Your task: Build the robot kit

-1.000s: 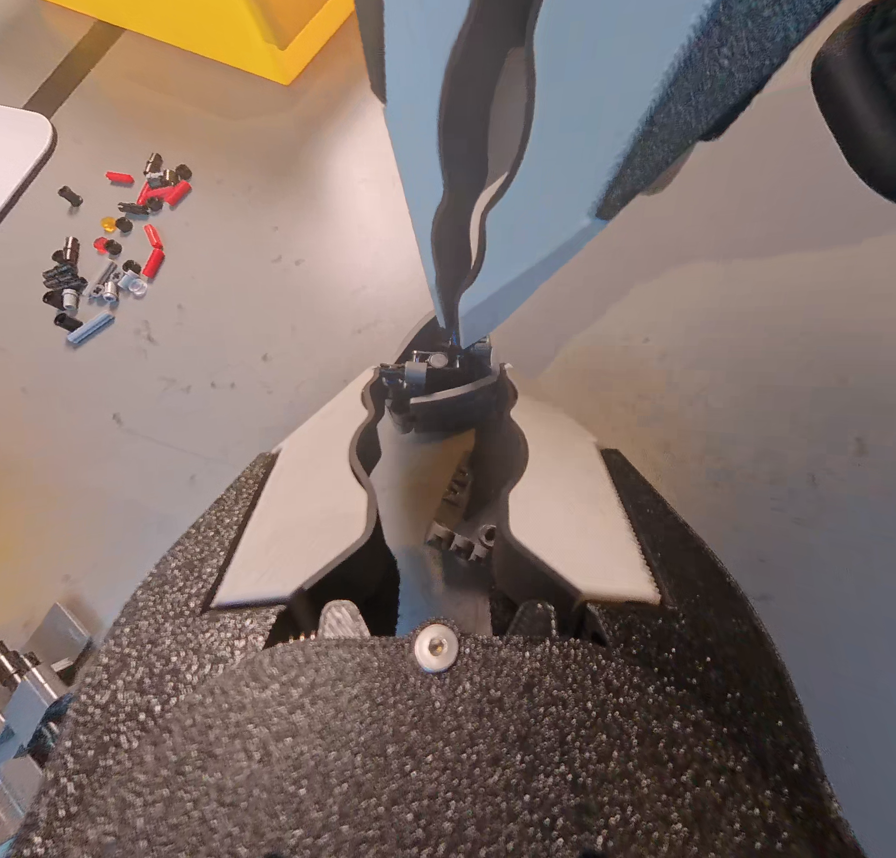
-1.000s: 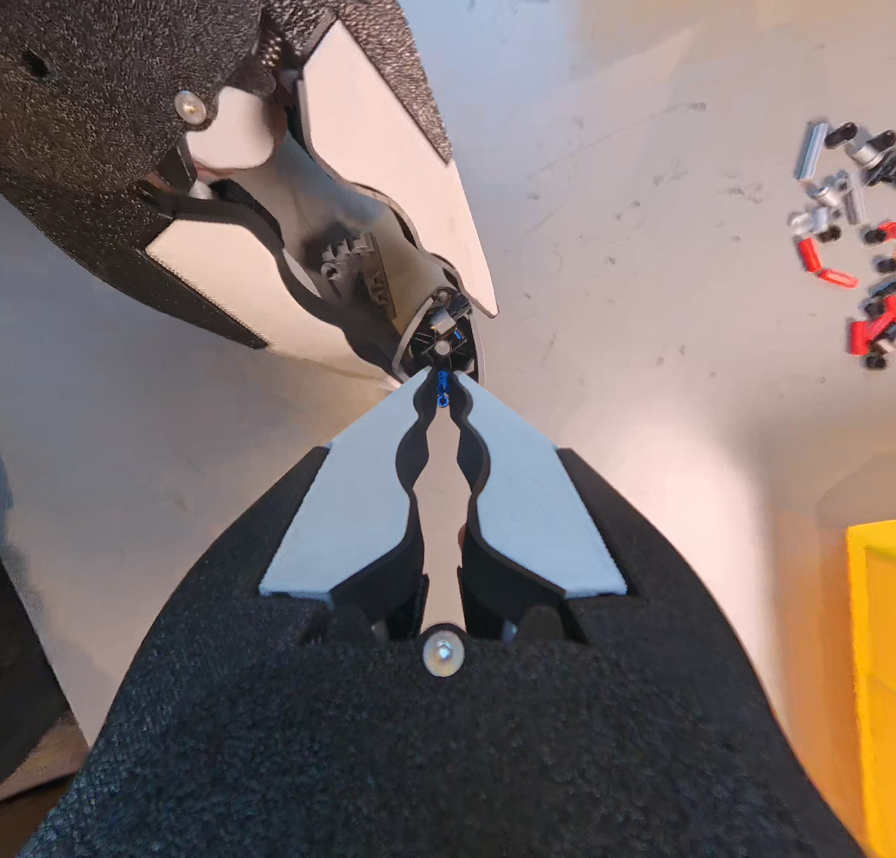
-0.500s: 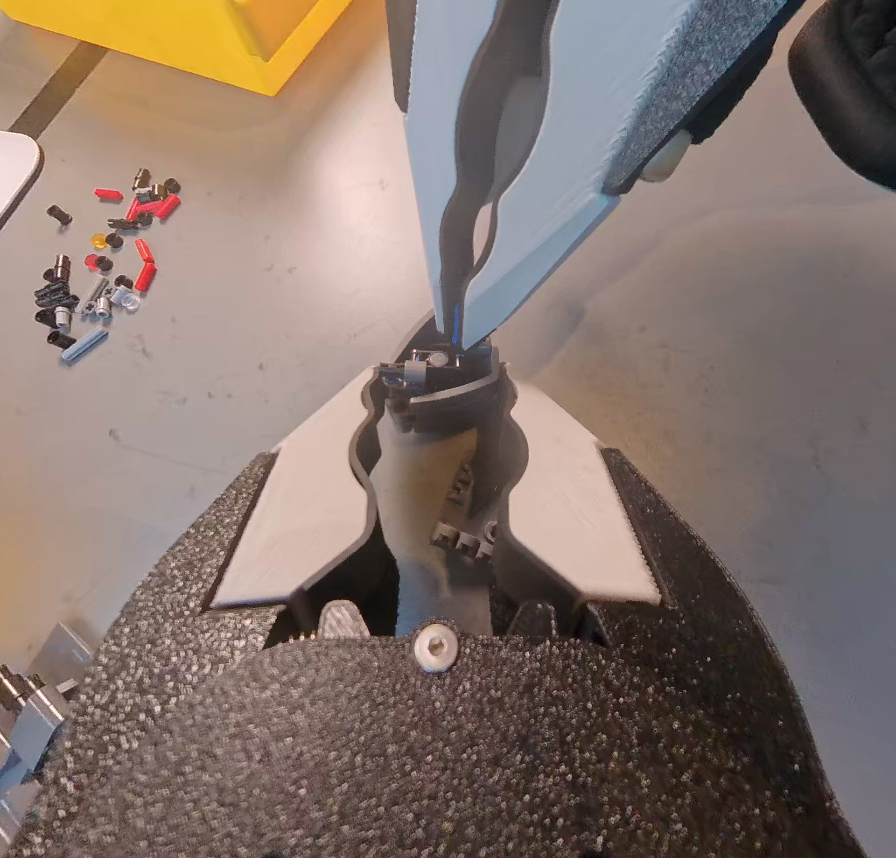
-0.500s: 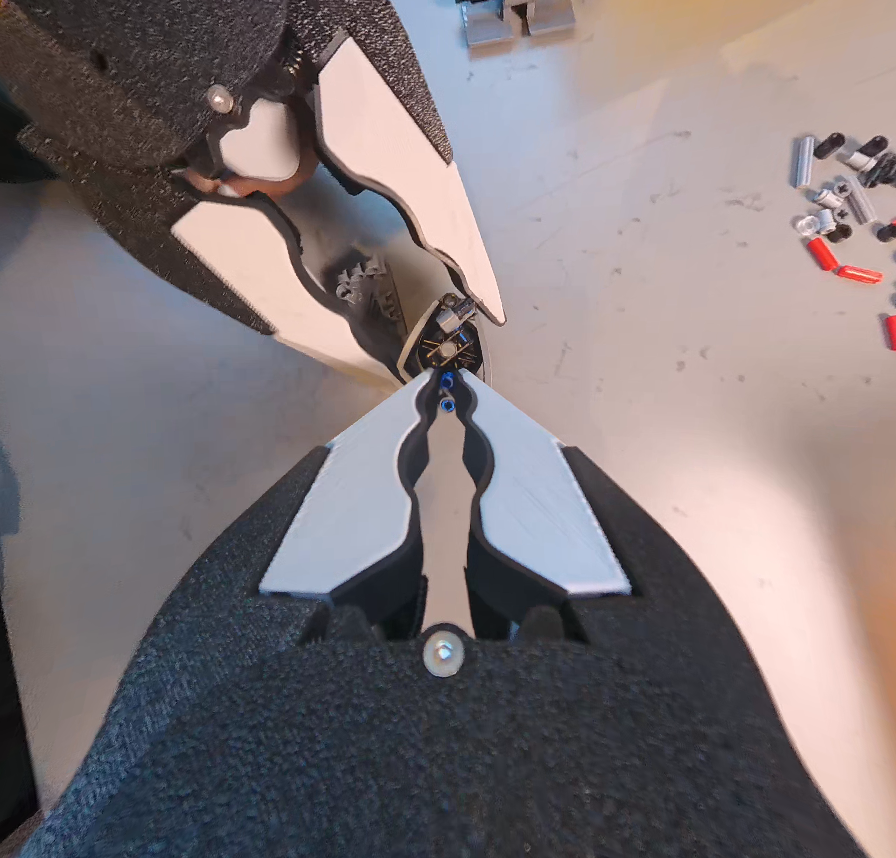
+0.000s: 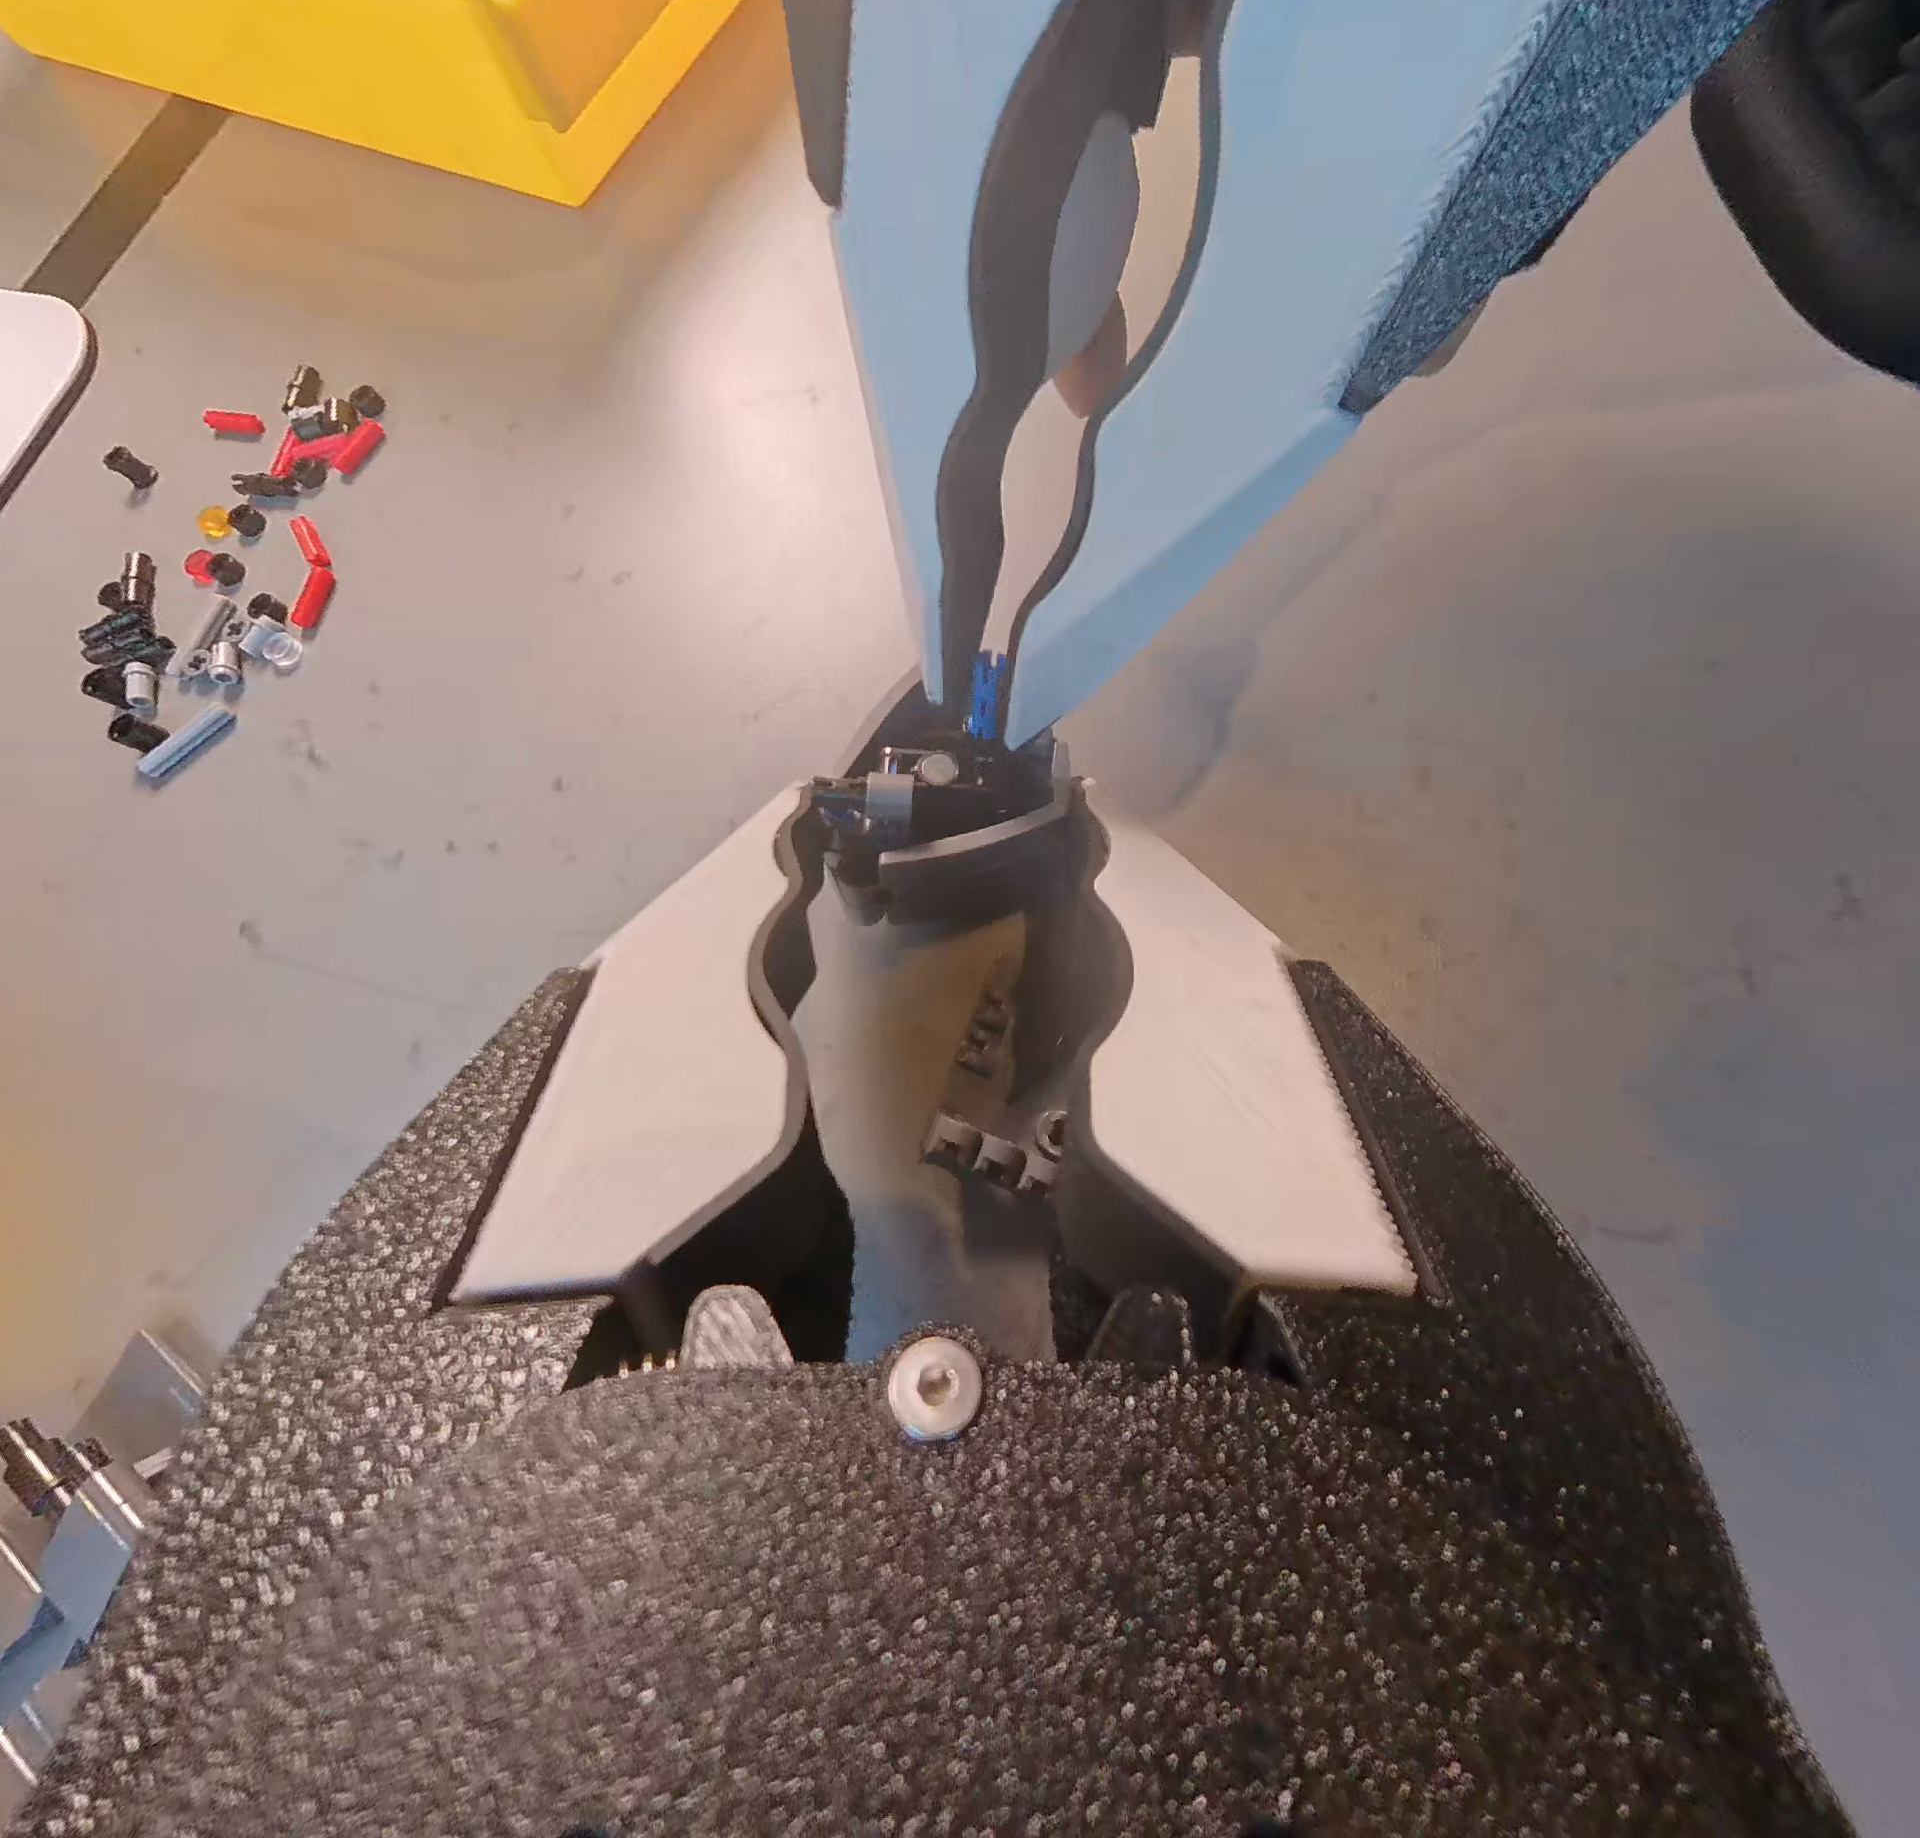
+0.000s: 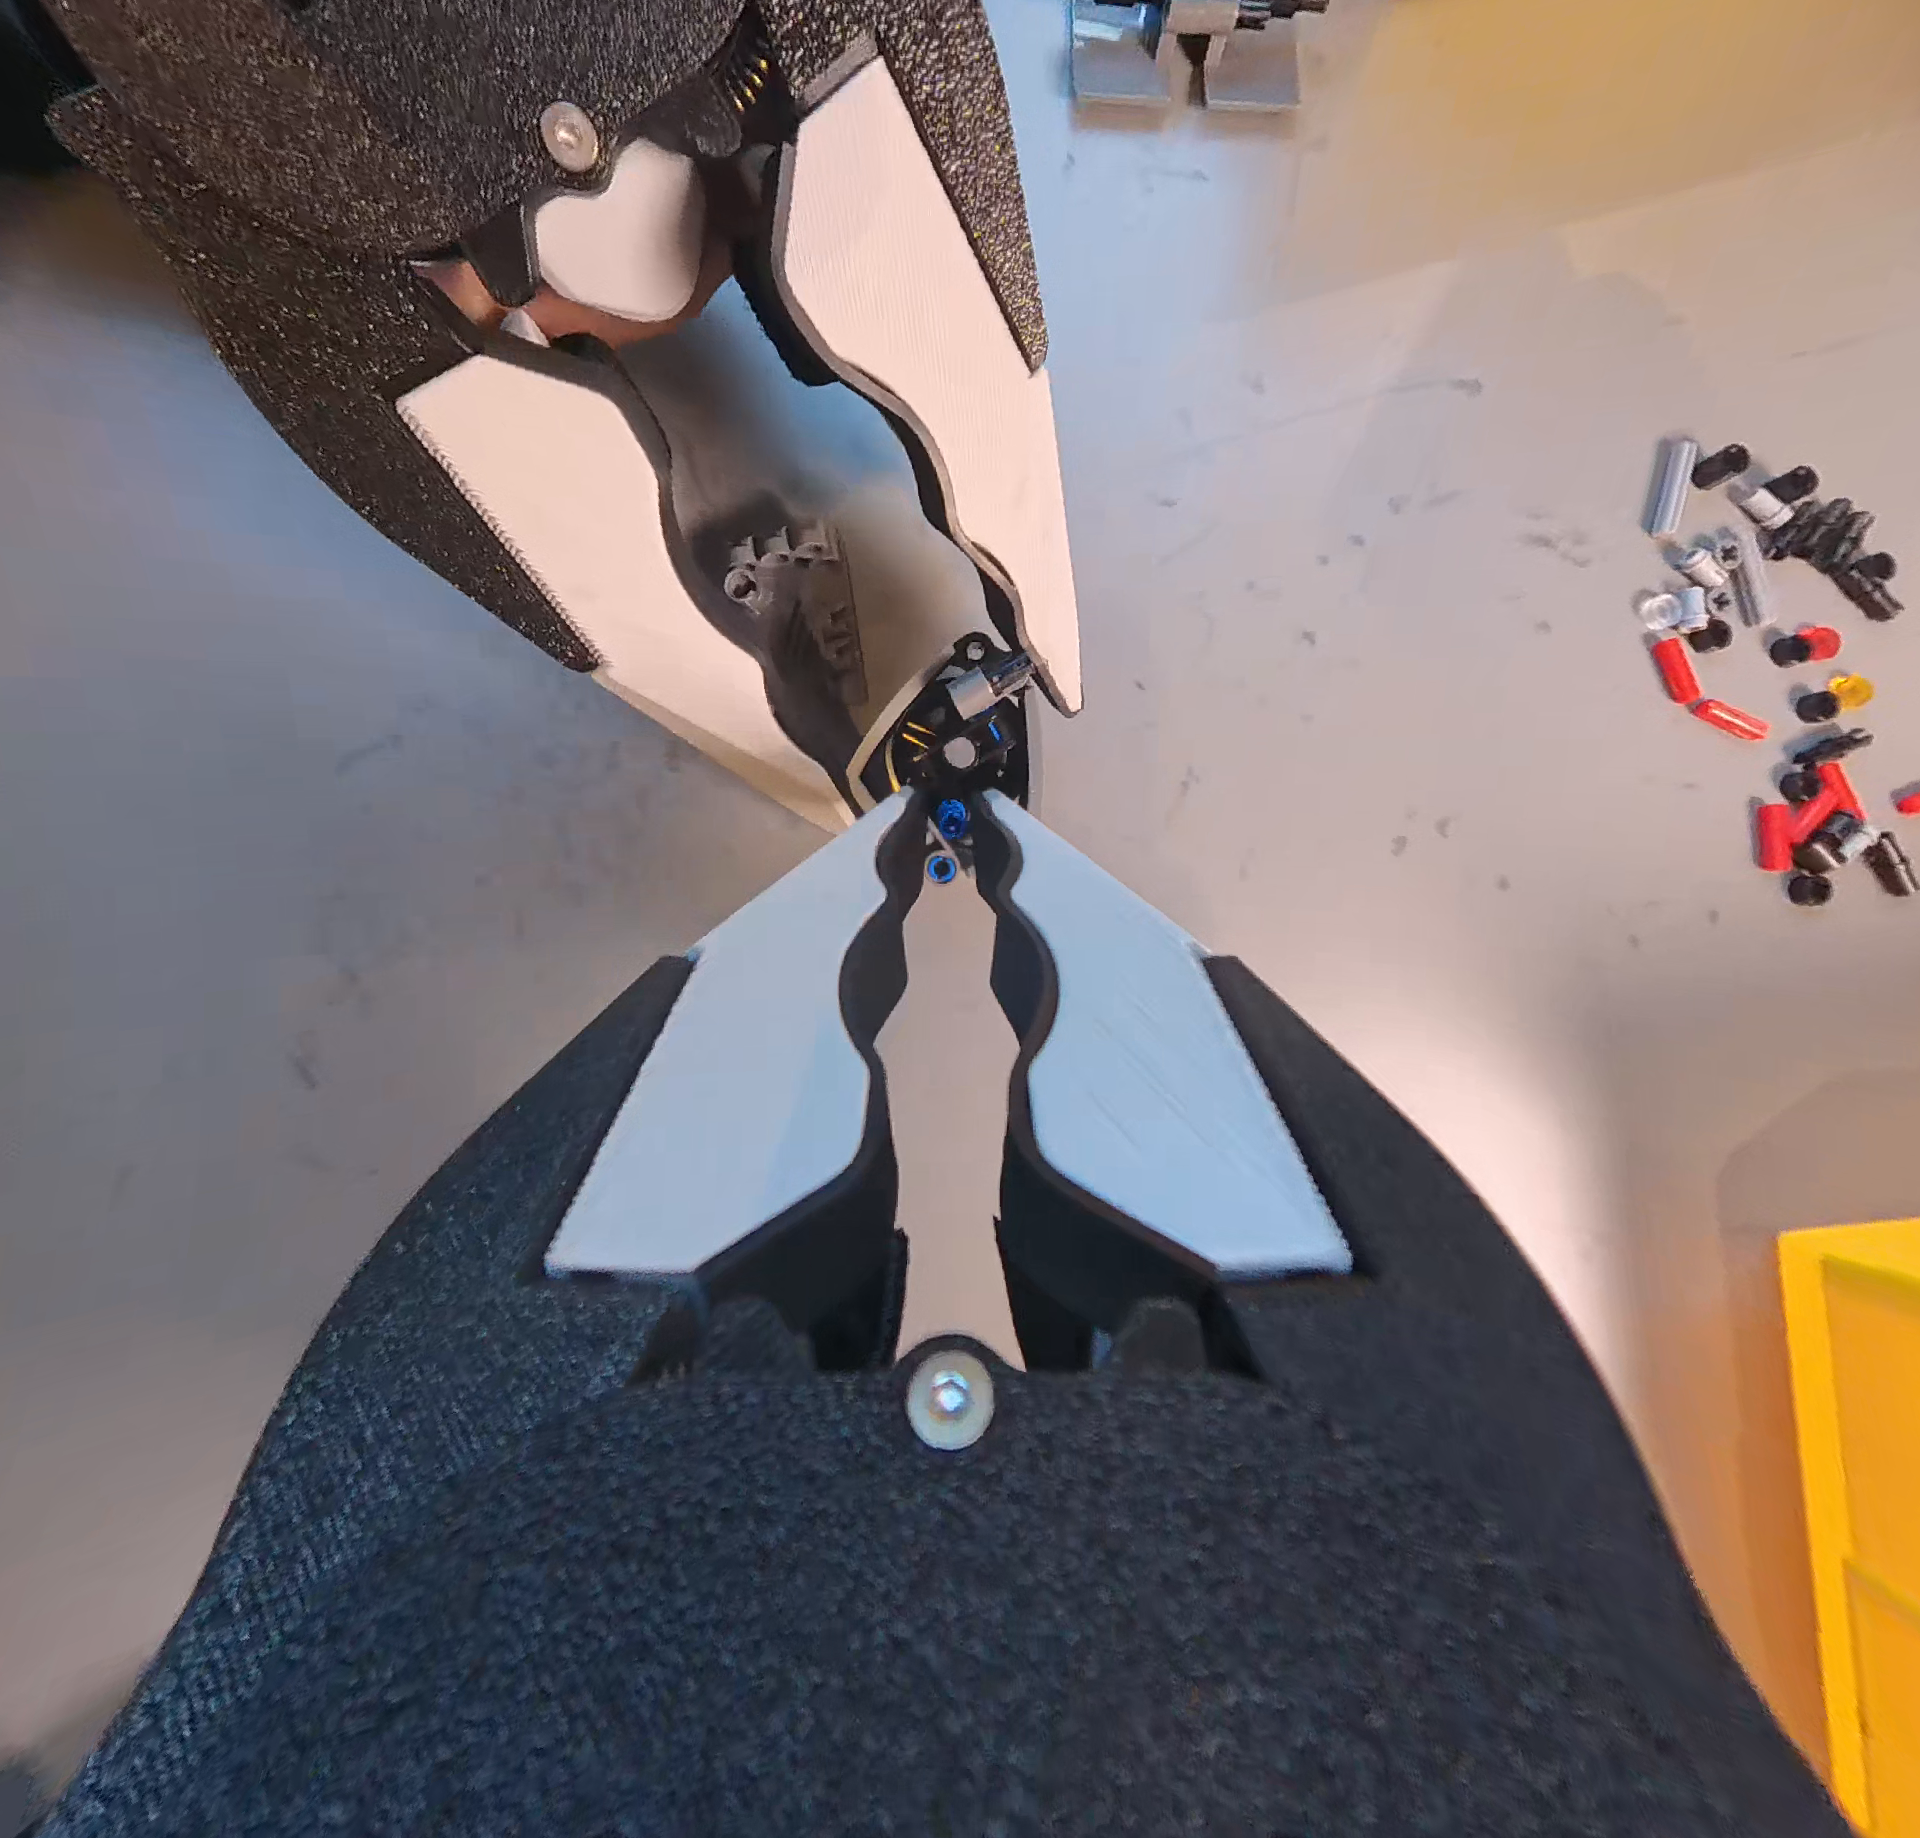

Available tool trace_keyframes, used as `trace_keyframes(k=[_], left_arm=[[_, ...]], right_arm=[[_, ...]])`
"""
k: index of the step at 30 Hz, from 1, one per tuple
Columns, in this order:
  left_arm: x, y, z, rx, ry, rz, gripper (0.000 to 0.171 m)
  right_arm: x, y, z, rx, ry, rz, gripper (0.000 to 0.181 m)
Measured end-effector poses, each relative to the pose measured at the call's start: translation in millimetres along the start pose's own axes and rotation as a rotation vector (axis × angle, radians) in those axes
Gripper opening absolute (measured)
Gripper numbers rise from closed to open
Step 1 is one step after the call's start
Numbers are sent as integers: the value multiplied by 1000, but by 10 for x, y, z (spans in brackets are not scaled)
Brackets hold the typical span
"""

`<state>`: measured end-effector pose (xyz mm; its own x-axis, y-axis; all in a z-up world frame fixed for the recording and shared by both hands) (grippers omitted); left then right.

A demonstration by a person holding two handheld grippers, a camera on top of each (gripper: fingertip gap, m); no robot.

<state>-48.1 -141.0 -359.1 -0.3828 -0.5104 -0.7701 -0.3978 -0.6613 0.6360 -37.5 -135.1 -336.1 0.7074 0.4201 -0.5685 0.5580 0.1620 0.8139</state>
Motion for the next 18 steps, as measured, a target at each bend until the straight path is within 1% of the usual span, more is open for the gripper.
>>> trace_keyframes(k=[2, 10, 18], left_arm=[[0, 0, 0, 4, 0, 1, 46], [-5, -4, -16, 14, -5, 5, 46], [-7, -2, -19, 17, -3, 4, 46]], right_arm=[[14, 5, -4, 0, 24, 28, 5], [31, 21, 10, -16, 121, 130, 5], [21, 46, 10, -27, 172, 173, 4]])
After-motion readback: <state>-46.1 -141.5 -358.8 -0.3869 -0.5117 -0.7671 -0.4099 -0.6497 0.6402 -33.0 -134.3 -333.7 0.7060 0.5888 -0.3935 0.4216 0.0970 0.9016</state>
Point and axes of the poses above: each gripper's, where its closed fingertips meet, y back along the fingers, x out of its underside, z = x × y across the jaws, the point moved 1 cm from there along y, back along the fingers, and after that the axes turned 6 degrees about y, right-handed, at the moved point
